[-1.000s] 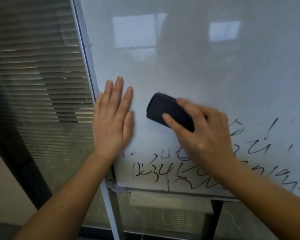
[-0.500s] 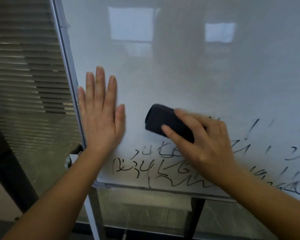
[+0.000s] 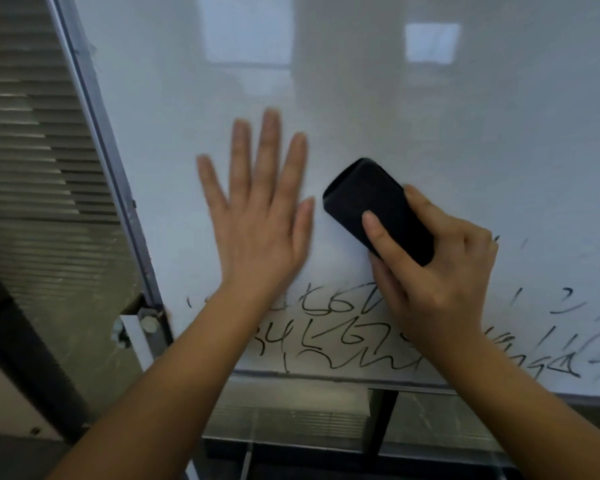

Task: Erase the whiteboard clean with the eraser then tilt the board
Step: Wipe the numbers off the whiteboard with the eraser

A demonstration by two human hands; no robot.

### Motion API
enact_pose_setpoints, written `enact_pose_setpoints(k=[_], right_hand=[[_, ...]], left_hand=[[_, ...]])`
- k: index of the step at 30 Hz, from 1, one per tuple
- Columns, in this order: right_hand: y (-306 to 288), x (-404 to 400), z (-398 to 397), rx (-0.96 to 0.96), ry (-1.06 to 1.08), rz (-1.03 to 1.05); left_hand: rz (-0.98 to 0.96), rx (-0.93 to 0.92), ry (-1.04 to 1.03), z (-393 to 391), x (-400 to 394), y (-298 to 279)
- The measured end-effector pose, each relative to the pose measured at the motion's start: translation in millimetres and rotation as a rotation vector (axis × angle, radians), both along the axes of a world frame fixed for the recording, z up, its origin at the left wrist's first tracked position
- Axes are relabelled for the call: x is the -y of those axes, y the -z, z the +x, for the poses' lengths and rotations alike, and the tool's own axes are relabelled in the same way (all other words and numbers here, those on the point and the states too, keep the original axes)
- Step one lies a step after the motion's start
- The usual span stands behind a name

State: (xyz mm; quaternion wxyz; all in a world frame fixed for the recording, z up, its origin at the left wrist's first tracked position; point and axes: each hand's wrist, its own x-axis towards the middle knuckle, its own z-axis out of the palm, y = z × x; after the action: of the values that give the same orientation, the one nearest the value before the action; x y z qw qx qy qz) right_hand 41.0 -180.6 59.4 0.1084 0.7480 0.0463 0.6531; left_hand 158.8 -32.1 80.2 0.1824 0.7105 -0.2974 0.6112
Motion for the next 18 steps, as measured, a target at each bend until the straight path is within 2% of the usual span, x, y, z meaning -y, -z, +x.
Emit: enact_pose_setpoints(k=[3, 8, 14, 18], right_hand=[[18, 8, -6, -0.025, -0.026, -0.009], [28, 46, -22, -0.102, -0.013, -0.139], [-15, 62, -27, -0.026, -0.028, 0.062], [-5, 35, -18, 0.009, -0.096, 0.167]], left_hand=[[-0.042, 0.021, -0.002, -8, 24, -14], [-0.032, 0.015, -0.034, -1, 26, -14], [-0.059, 0.031, -0.042, 0, 30, -13], [-0.056, 0.028, -0.049, -2, 28, -14]])
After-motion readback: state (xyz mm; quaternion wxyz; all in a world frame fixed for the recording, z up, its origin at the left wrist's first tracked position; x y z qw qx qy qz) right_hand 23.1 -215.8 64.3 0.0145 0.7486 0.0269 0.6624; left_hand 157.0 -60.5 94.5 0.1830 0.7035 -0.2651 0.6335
